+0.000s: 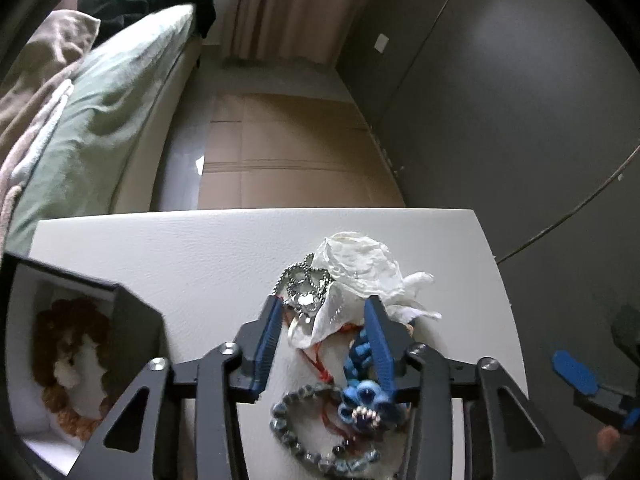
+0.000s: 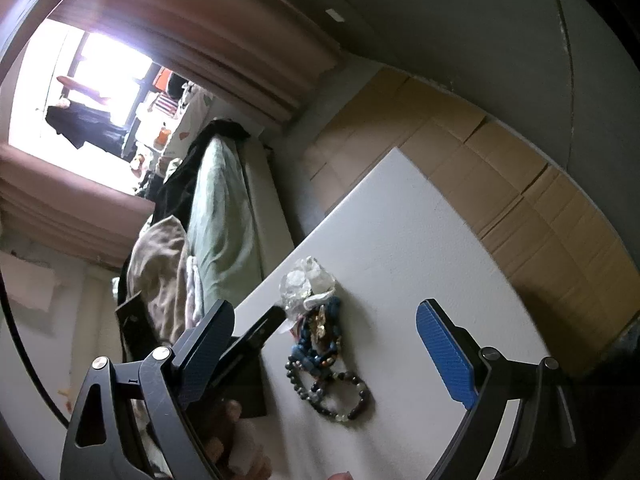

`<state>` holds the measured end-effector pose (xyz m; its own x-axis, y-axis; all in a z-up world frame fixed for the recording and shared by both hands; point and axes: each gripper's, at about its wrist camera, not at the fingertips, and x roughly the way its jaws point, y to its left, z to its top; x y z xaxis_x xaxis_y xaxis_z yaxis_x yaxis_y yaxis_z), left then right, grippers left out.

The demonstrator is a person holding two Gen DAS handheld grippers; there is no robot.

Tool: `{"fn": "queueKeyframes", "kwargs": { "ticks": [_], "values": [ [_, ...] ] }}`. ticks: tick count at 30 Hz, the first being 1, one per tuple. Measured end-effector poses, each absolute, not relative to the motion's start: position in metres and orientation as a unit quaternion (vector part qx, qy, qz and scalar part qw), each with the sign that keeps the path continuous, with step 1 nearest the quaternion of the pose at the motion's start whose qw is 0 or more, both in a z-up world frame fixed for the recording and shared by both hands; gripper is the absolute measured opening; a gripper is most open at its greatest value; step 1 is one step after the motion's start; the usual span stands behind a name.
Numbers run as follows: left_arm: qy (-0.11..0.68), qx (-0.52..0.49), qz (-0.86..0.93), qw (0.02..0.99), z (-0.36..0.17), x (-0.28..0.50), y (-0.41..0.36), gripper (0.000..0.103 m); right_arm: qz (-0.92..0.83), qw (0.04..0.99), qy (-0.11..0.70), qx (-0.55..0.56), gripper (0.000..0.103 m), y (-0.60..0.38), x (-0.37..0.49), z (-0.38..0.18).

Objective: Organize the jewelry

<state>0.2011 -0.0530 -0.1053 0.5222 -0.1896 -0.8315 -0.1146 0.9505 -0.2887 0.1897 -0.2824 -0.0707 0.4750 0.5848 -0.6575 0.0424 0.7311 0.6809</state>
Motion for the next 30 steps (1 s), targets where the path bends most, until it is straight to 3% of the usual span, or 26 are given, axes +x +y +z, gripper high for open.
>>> {"fn": "queueKeyframes", "kwargs": {
  "ticks": [2,17,24,30],
  "values": [
    [0.494,-0.145,-0.014,0.857,-0.109,0.201,-0.054,0.000,0.172,0.798,0.485,0.315,0.093,-0.277,0.189,-0.072],
    [0.411,-0.247,-0.066,0.875,-0.054,0.117,-0.005,0.000,0.219,0.806,0.475,0.278,0.090,-0.229,0.191,-0.074],
    [0.384,-0.267,-0.059,0.882,-0.039,0.110,0.022,0.000,0.231,0.815,0.469,0.247,0.069,-0.206,0.196,-0.076],
    [0.367,-0.290,-0.059,0.882,-0.030,0.109,0.046,0.000,0.240,0.816,0.485,0.204,0.067,-0.168,0.212,-0.086]
  ]
}}
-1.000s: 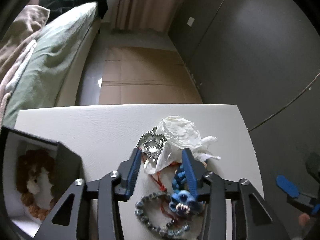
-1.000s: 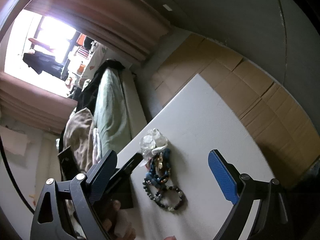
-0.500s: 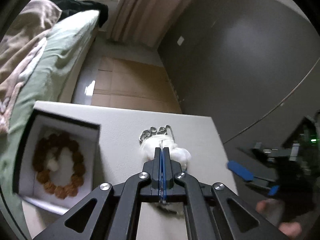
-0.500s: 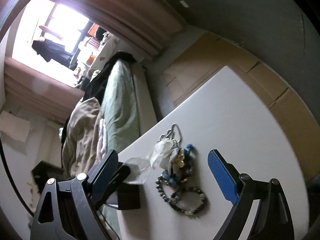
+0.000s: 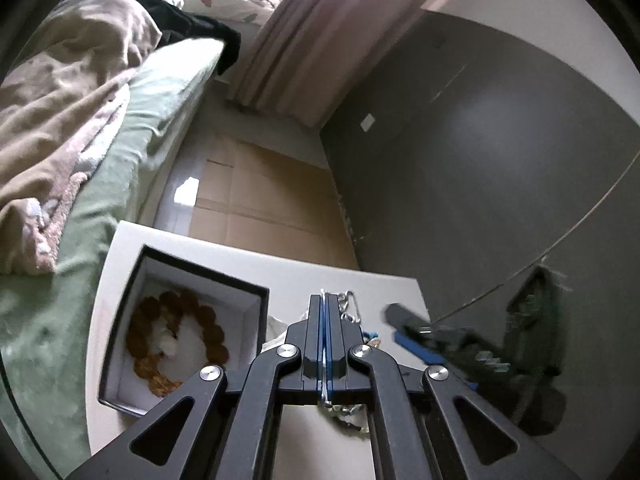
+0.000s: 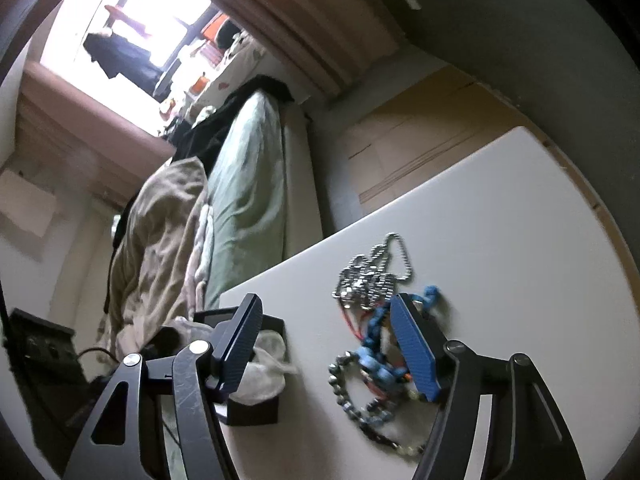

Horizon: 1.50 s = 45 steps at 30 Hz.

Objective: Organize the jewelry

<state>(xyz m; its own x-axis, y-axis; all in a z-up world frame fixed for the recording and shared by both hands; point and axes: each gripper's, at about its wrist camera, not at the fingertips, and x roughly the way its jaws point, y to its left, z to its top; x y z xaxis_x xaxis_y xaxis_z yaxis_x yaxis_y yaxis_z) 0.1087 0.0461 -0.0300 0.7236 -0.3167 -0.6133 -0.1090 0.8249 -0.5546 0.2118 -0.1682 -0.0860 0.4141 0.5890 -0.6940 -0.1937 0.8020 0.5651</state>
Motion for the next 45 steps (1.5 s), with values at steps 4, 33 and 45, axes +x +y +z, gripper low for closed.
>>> {"fn": "queueKeyframes", "kwargs": {
  "ticks": [4,33,45],
  "values": [
    [0.351,-0.316,-0.061,0.879,-0.023,0.107,0.065,0.000,0.220,0.823,0.504,0.142,0.066,-0.146,0.226,-0.092],
    [0.318,-0.327,-0.024,0.889,-0.003,0.071,0.126,0.000,0.221,0.824,0.509,0.118,0.004,-0.157,0.232,-0.090],
    [0.302,-0.352,-0.028,0.885,0.003,0.063,0.141,0.000,0.280,0.837,0.435,0.179,0.004,-0.159,0.195,-0.027]
  ]
}}
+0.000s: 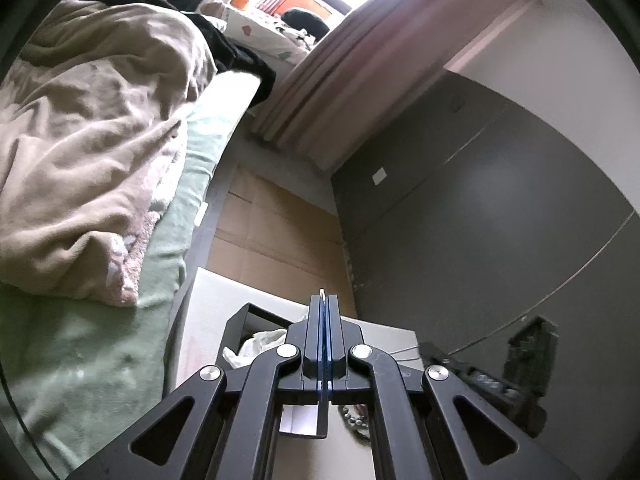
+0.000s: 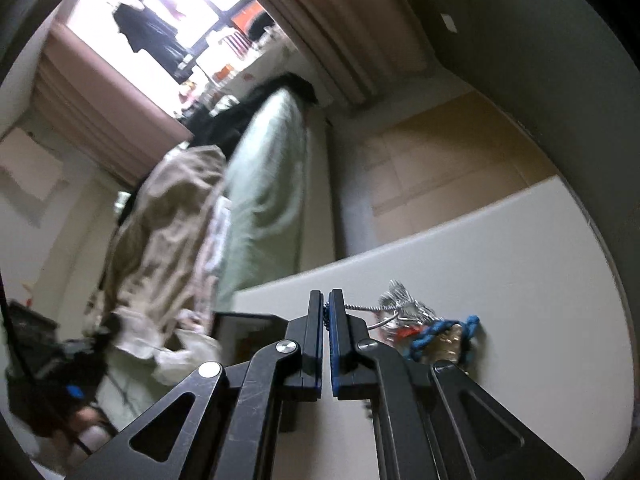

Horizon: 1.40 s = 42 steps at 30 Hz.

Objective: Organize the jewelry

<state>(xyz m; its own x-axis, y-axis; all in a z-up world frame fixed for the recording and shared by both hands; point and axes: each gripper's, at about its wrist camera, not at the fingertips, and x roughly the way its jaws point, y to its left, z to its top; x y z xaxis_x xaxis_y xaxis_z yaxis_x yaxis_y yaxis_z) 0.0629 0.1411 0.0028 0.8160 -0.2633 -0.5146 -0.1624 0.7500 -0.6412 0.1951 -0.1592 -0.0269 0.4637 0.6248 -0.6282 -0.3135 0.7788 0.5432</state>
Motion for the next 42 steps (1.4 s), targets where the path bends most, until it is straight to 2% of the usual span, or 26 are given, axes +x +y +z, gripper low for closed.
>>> {"fn": "queueKeyframes", "kwargs": {
  "ticks": [14,22,27,42],
  "values": [
    [0.261,-0.384,-0.038,0.885,0.023,0.048,0.160,0.000,0.335,0.875,0.315,0.152,0.004,-0.124,0.159,0.153],
    [0.242,-0.402,-0.036,0.882,0.028,0.037,0.177,0.000,0.349,0.891,0.258,0.130,0.004,-0.096,0.126,0.221],
    [0.232,-0.413,-0.031,0.880,0.029,0.032,0.188,0.000,0.371,0.885,0.253,0.125,0.004,-0.075,0.116,0.224],
    [0.228,-0.429,-0.017,0.874,0.025,0.026,0.205,0.000,0.415,0.848,0.314,0.099,0.004,-0.018,0.124,0.158]
  ]
}}
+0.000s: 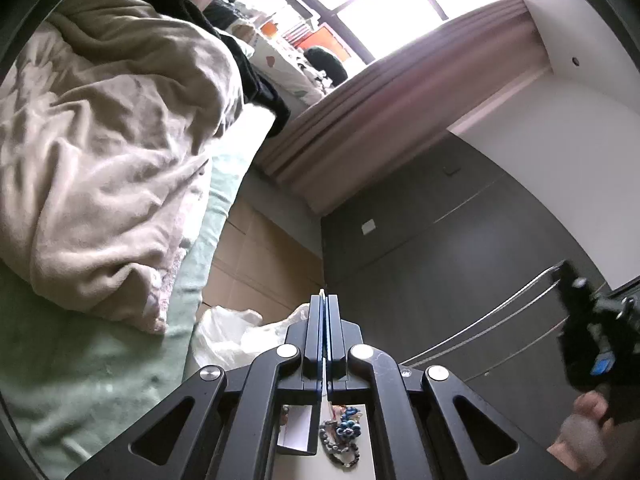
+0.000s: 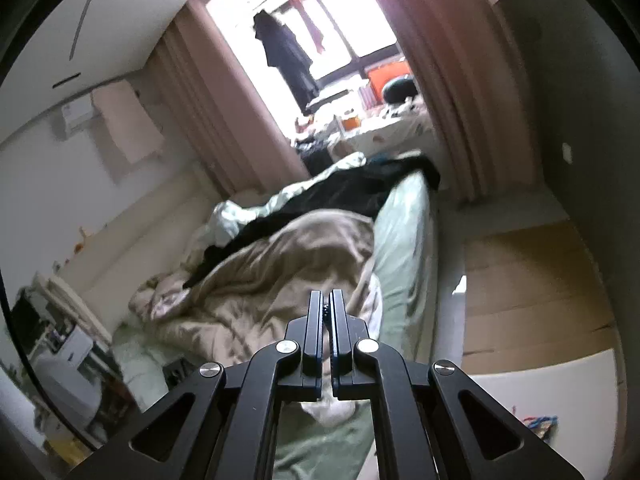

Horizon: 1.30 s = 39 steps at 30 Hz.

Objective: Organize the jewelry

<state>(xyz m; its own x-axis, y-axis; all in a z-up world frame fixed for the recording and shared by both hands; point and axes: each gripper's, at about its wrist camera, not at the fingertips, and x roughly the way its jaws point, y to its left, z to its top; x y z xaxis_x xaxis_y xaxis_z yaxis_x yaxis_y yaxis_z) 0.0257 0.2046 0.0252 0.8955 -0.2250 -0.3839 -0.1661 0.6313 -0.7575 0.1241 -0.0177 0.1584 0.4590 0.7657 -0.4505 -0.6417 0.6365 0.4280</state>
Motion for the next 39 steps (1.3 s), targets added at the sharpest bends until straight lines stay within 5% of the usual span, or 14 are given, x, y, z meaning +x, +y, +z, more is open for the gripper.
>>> {"fn": "queueKeyframes", "kwargs": {
  "ticks": [32,35,37,39],
  "values": [
    [0.260,-0.407,-0.001,0.876,0.012,0.041,0.194,0.000,0.369,0.800,0.455,0.132,0.004,-0.021,0.160,-0.017],
    [0.265,-0.401,0.001,0.877,0.011,0.042,0.191,0.000,0.367,0.778,0.491,0.140,0.021,-0.021,0.166,-0.038],
    [0.269,-0.399,0.000,0.877,0.010,0.044,0.188,0.000,0.361,0.780,0.489,0.148,0.048,-0.031,0.166,-0.042],
    [0.275,-0.394,-0.003,0.877,0.010,0.047,0.183,0.000,0.355,0.790,0.476,0.151,0.057,-0.043,0.164,-0.039]
  ]
}}
